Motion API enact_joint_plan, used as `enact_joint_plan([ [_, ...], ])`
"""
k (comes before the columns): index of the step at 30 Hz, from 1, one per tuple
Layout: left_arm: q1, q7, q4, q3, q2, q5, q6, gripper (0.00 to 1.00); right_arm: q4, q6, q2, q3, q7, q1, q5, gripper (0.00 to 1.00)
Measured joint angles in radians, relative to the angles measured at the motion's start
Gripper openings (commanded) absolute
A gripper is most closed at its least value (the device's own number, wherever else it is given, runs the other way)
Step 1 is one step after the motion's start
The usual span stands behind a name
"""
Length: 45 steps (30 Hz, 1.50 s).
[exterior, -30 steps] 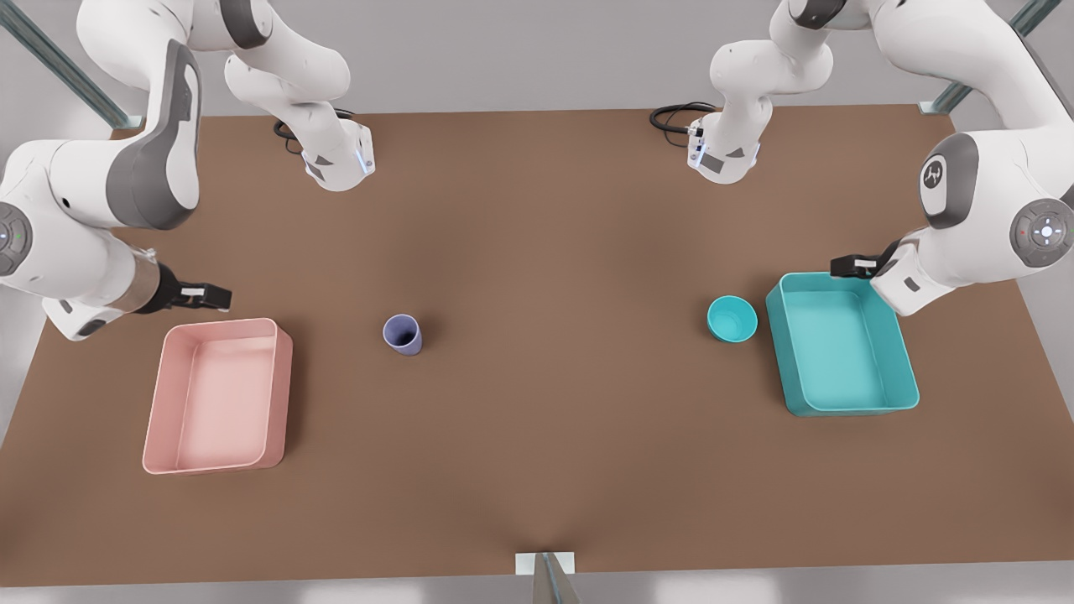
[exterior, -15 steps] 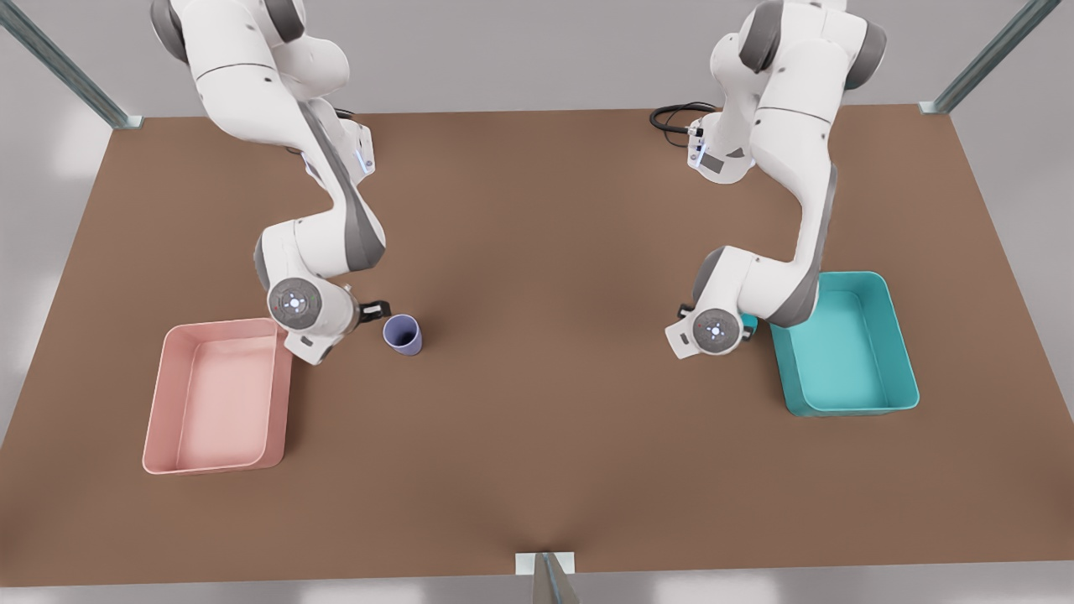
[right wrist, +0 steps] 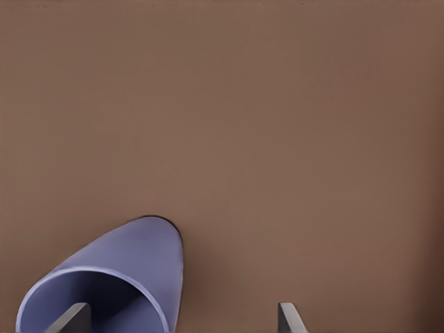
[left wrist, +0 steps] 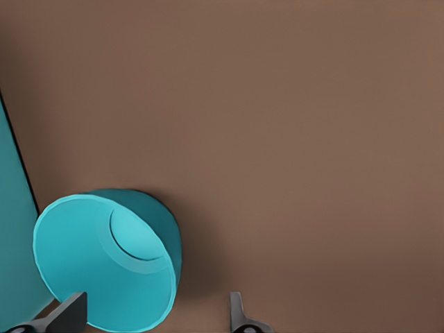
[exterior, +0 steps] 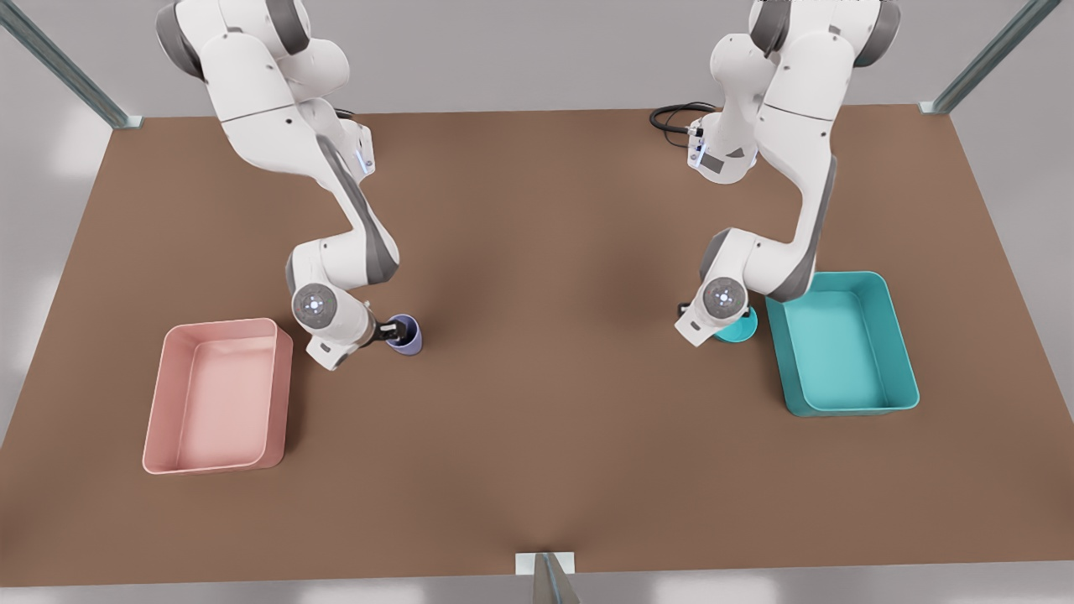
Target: Put the bowls and cups in different boxes
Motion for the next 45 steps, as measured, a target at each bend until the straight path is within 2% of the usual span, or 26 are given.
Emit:
enact_joint_plan([
  [5,-0.005,-0.081,-0.014,0.000,0.046,-0.003,0.049,1.00,-0.032,0.043,0.031,0.001,0.009,0.010,0.001,1.00],
  [9,0.000,-0.131,-0.015,0.001,0.060,0.004,0.067,0.94,-0.056,0.073,0.047,0.001,0.015,0.011,0.002,1.00],
  [10,0.002,-0.142,-0.014,0.001,0.065,0.006,0.071,0.92,-0.058,0.078,0.048,0.001,0.016,0.011,0.002,0.93],
  [11,0.004,-0.152,-0.014,0.001,0.070,0.007,0.075,0.92,-0.060,0.083,0.048,0.001,0.016,0.011,0.002,0.66],
  [12,0.008,-0.162,-0.014,0.001,0.074,0.009,0.079,0.92,-0.059,0.086,0.048,0.001,0.016,0.011,0.004,0.51],
  [13,0.010,-0.172,-0.014,0.001,0.076,0.011,0.083,0.75,-0.057,0.087,0.047,0.000,0.015,0.014,0.007,0.39],
  [15,0.013,-0.192,-0.014,0.001,0.077,0.017,0.087,0.45,-0.052,0.089,0.047,0.001,0.002,0.021,0.024,0.21],
  [17,0.016,-0.216,-0.012,0.001,0.077,0.027,0.088,0.30,-0.045,0.089,0.048,0.001,-0.010,0.031,0.033,0.21],
  [19,0.019,-0.237,-0.011,0.001,0.076,0.032,0.088,0.21,-0.034,0.086,0.049,0.001,-0.009,0.037,0.024,0.21],
  [22,0.020,-0.256,-0.007,0.001,0.070,0.024,0.092,0.21,0.018,0.063,0.038,0.000,-0.010,0.032,0.015,0.21],
  [25,0.018,-0.271,0.006,0.001,0.047,0.019,0.089,0.21,0.074,0.014,-0.053,-0.009,-0.029,-0.007,0.009,0.21],
  [27,0.016,-0.279,0.103,0.001,0.010,0.016,0.042,0.21,0.118,-0.032,-0.119,-0.020,-0.066,-0.099,-0.007,0.21],
  [29,0.037,-0.285,0.265,0.001,-0.008,0.017,-0.048,0.21,0.222,-0.094,-0.128,-0.031,-0.116,-0.215,-0.038,0.21],
  [32,0.158,-0.283,0.421,0.000,-0.014,0.042,-0.177,0.21,0.383,-0.158,-0.030,-0.047,-0.203,-0.358,-0.073,0.21],
  [35,0.271,-0.256,0.452,0.000,0.007,0.060,-0.255,0.21,0.462,-0.198,0.075,-0.121,-0.281,-0.391,-0.088,0.21],
  [41,0.393,-0.187,0.349,0.001,0.093,0.090,-0.251,0.21,0.516,-0.215,0.273,-0.145,-0.399,-0.413,-0.055,0.21],
  [45,0.430,-0.146,0.301,0.001,0.160,0.094,-0.181,0.21,0.526,-0.195,0.328,-0.145,-0.460,-0.427,-0.015,0.21],
])
